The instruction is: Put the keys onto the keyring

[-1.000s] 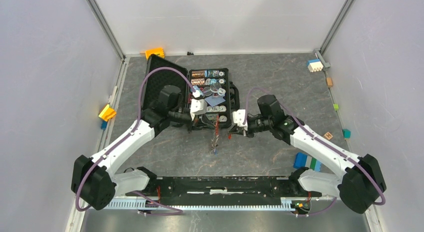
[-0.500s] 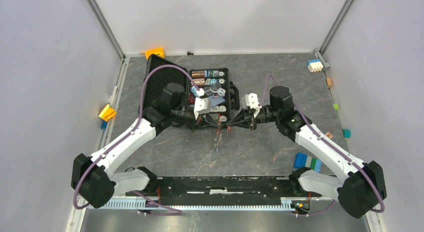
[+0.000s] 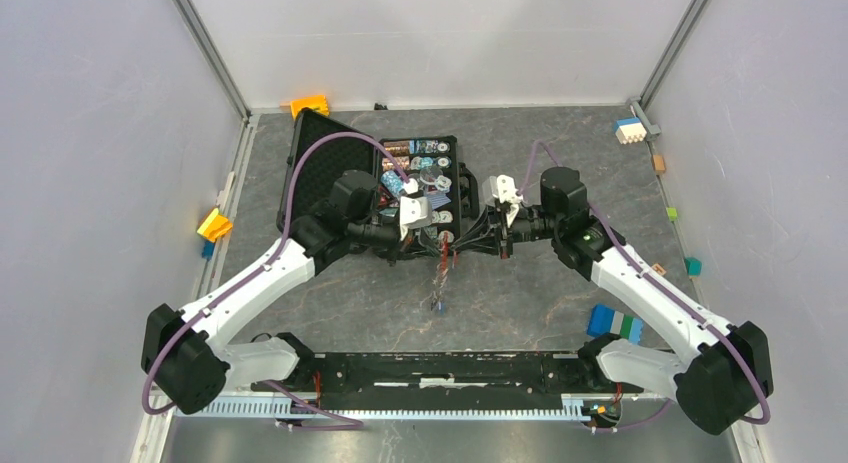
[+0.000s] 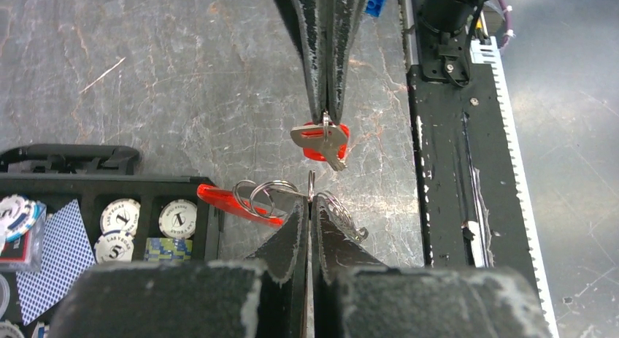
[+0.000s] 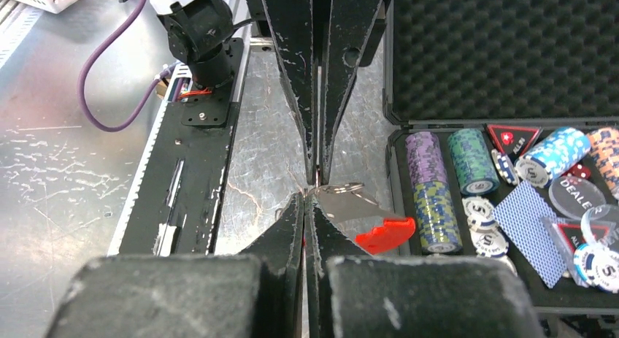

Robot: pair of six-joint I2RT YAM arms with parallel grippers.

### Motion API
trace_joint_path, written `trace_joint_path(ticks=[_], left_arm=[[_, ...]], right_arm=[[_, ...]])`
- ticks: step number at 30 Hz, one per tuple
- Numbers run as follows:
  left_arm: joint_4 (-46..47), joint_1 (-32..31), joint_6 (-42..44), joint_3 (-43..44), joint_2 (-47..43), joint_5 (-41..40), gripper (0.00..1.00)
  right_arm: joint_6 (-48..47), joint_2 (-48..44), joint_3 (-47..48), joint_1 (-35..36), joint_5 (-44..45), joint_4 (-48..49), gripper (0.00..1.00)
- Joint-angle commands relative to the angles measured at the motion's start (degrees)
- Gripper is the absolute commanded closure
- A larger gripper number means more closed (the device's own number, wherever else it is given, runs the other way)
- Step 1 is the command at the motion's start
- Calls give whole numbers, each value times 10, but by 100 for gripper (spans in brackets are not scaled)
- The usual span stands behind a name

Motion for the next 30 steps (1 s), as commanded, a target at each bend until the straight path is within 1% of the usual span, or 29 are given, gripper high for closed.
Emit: trace_joint_path(ticks=[1, 8, 13, 20, 24, 30], left_arm=[[25, -10, -62, 32, -9, -55, 98], [25, -33, -122, 45, -4, -138, 98], [-4, -54, -147, 68, 9, -200, 98], [-18, -69, -187, 90, 25, -250, 98], [-21, -72, -189, 95, 31, -273, 98], [-21, -74, -191, 96, 32, -309, 98]], right_arm=[[25, 5, 21, 0, 34, -18, 100], [36, 17, 23, 0, 53, -23, 100], [45, 31, 41, 0, 64, -19, 100], [48, 55, 68, 0, 62, -30, 100], [47, 60, 76, 0, 67, -36, 100], [36, 62, 89, -1, 101, -61, 100]])
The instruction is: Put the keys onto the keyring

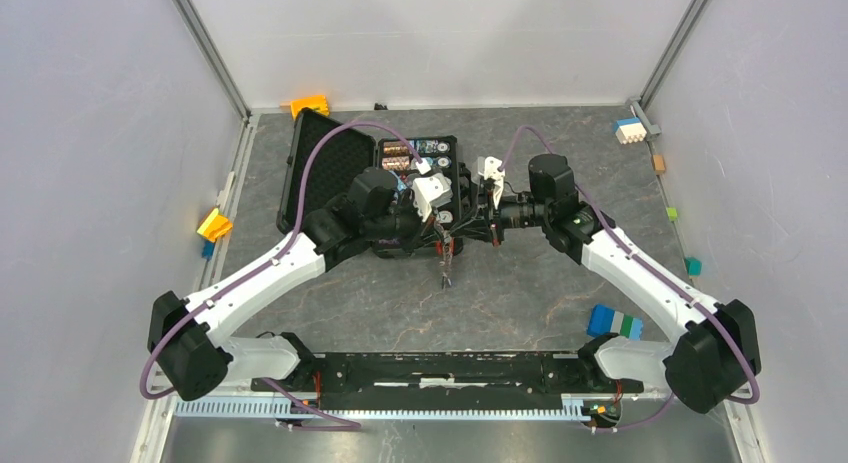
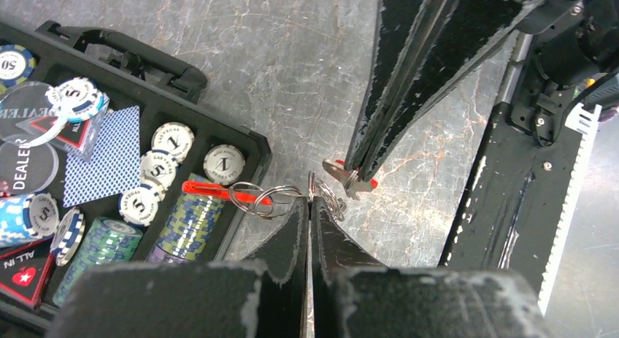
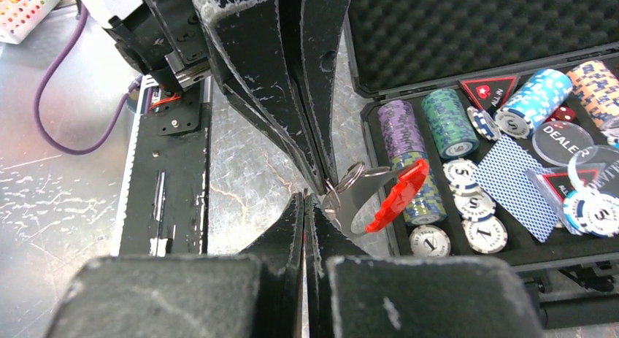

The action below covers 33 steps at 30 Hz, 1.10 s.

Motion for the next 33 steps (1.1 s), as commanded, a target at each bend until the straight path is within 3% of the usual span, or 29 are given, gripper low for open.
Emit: trace_joint_path(ticks=[1, 13, 33], left_arm=[[13, -4, -21, 30, -2, -44, 98], [7, -21, -50, 42, 6, -85, 98], [41, -25, -6, 12, -2, -48, 98]], right_arm=[[-4, -1, 31, -1, 34, -12, 100], [55, 27, 26, -12, 32, 30, 100], [156, 61, -9, -43, -39, 120, 100]])
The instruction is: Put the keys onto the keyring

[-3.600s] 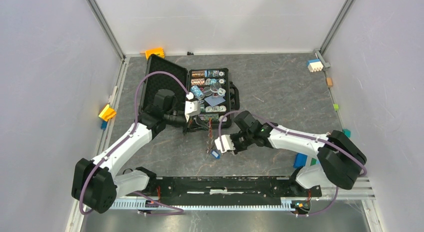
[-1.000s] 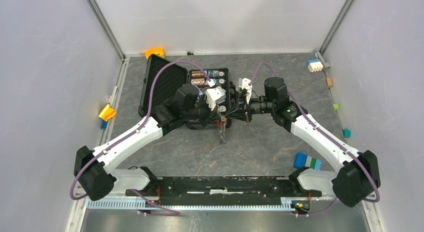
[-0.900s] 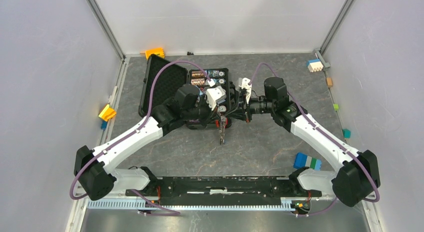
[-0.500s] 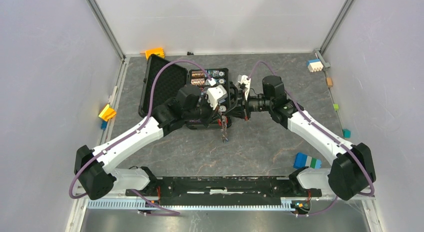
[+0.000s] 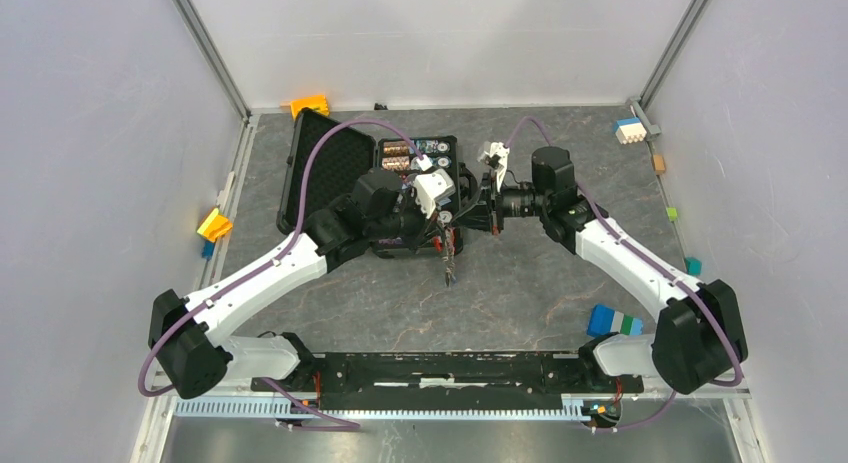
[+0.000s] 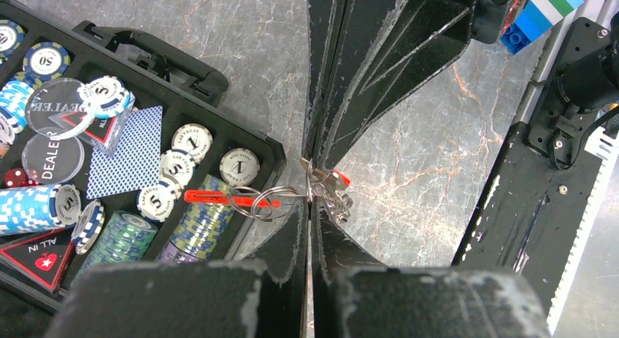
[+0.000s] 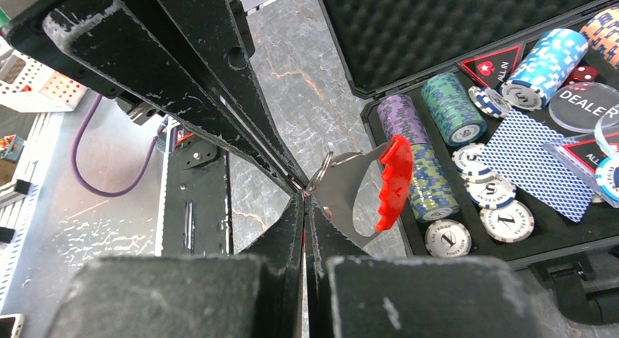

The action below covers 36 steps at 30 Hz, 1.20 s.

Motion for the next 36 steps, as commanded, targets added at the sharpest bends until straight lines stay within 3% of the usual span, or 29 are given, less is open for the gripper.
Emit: trace_joint_path(ticks=[1, 36], left_arm=[[42, -4, 22, -3, -7, 25, 98], [74, -3, 64, -32, -29, 68, 98]], right_arm=[[23, 9, -5, -1, -19, 41, 100], [61, 14, -58, -24, -50, 97, 100]])
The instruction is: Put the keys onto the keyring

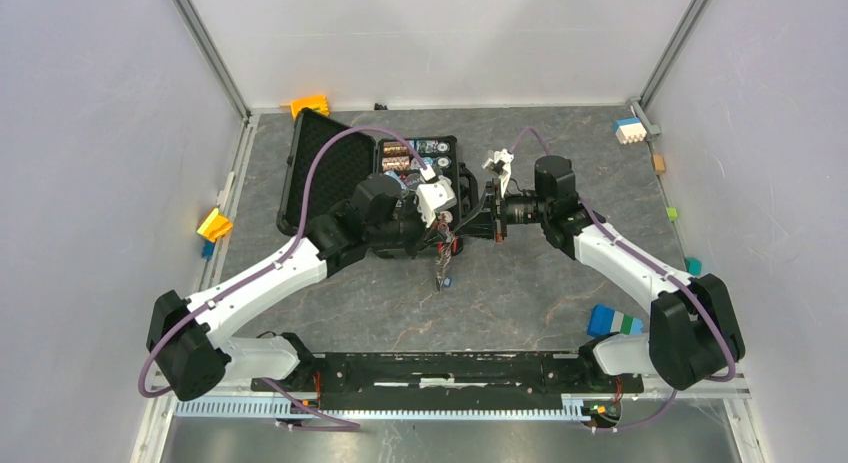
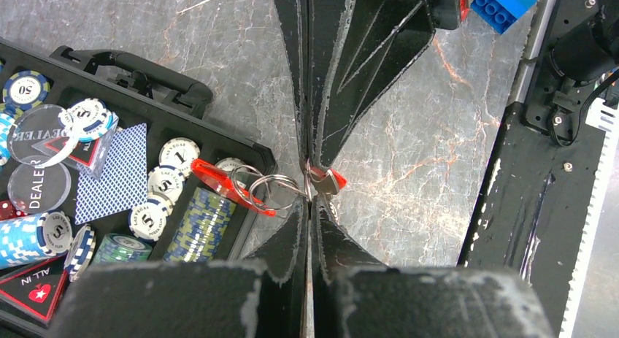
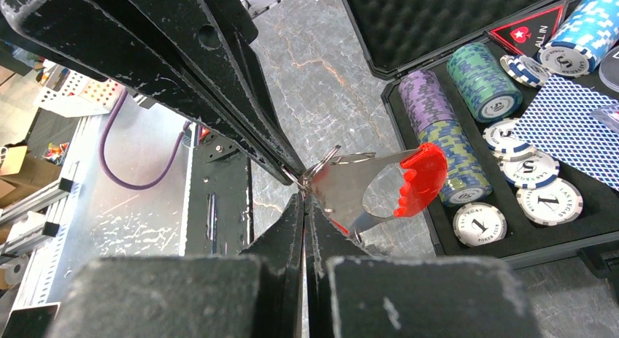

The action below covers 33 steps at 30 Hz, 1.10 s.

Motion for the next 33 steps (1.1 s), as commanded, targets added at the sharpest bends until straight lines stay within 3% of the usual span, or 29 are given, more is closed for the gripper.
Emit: trace_joint_path(ticks=[1, 33], left_arm=[[38, -3, 18, 3, -22, 31, 98], [51, -1, 21, -1, -24, 66, 98]], right_arm=[[3, 2, -3, -6, -2, 24, 100], [18, 9, -13, -6, 0, 38, 100]])
